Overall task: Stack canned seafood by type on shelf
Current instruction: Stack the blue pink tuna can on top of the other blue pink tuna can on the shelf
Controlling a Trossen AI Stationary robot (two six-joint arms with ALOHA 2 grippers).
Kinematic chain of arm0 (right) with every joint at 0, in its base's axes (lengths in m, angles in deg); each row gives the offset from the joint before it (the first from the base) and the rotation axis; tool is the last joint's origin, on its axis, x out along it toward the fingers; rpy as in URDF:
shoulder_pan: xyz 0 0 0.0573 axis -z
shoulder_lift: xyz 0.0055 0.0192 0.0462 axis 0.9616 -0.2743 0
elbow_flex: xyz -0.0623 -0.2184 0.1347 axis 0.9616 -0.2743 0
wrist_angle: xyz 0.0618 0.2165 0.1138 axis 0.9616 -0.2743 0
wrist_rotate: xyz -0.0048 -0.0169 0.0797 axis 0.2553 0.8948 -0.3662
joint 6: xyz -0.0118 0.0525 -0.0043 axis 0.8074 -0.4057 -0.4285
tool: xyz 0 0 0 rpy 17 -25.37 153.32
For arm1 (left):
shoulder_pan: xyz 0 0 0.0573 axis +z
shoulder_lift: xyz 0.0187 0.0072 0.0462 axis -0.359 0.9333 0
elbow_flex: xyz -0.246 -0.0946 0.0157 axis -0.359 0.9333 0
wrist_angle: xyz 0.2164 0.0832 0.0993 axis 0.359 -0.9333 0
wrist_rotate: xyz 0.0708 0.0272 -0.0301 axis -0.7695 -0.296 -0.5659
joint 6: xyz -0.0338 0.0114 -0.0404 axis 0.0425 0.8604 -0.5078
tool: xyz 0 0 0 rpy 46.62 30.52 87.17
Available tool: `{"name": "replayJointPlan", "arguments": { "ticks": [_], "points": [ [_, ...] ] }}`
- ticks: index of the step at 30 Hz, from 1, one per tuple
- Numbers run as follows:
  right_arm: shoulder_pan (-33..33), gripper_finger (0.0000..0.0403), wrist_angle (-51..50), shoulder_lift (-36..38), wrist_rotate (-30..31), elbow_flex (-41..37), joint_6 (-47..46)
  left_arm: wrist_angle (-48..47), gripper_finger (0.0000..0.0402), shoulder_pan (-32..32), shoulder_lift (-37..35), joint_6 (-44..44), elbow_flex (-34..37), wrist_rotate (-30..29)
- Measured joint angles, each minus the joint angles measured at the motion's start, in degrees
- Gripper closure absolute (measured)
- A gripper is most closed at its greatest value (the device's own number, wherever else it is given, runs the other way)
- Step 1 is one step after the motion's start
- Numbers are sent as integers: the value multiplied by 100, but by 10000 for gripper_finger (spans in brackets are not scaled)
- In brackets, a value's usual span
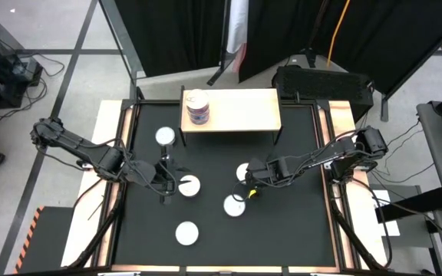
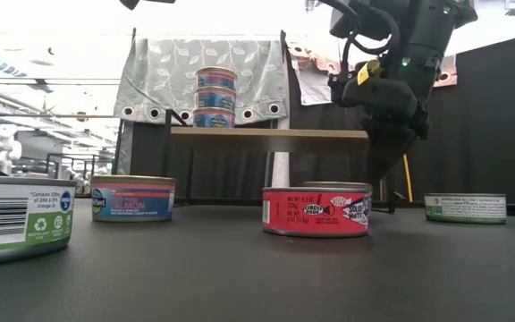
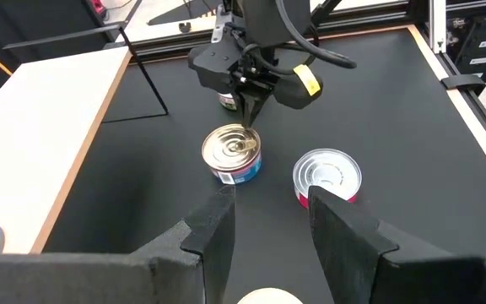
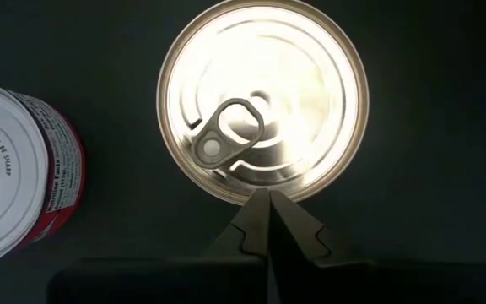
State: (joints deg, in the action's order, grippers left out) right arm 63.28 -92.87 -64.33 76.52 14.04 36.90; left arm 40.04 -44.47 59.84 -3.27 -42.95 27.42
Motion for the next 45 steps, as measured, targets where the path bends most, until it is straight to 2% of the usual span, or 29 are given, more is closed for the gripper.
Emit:
{"name": "replayJointPlan", "arguments": {
  "ticks": [12, 21, 25, 29, 33, 37, 40, 45],
  "points": [
    [-390, 403, -24, -74, -84, -90, -544, 2, 249, 1, 0, 0, 0, 0],
    [-632, 403, 616, -162, -72, -740, -1046, 44, 249, -1, -2, -10, 0, 2],
    [-800, 403, 625, -111, -74, -741, -1124, 48, 249, -1, -2, -10, 0, 4],
    [-939, 403, 219, 117, -97, -502, -994, 50, 249, -1, -2, -9, 0, 4],
    [-1005, 403, -187, 362, -309, -131, -325, 49, 249, -1, -2, -8, 0, 7],
    [-1035, 387, -181, 470, -356, 355, 992, 49, 249, -1, -2, -7, 0, 7],
    [-997, 352, -183, 452, -245, 694, 2099, 58, 249, 1, -2, -7, 0, 9],
    [-687, 255, -210, 420, -481, 907, 3966, 58, 249, -1, -2, -35, -2, 13]
  ]
}}
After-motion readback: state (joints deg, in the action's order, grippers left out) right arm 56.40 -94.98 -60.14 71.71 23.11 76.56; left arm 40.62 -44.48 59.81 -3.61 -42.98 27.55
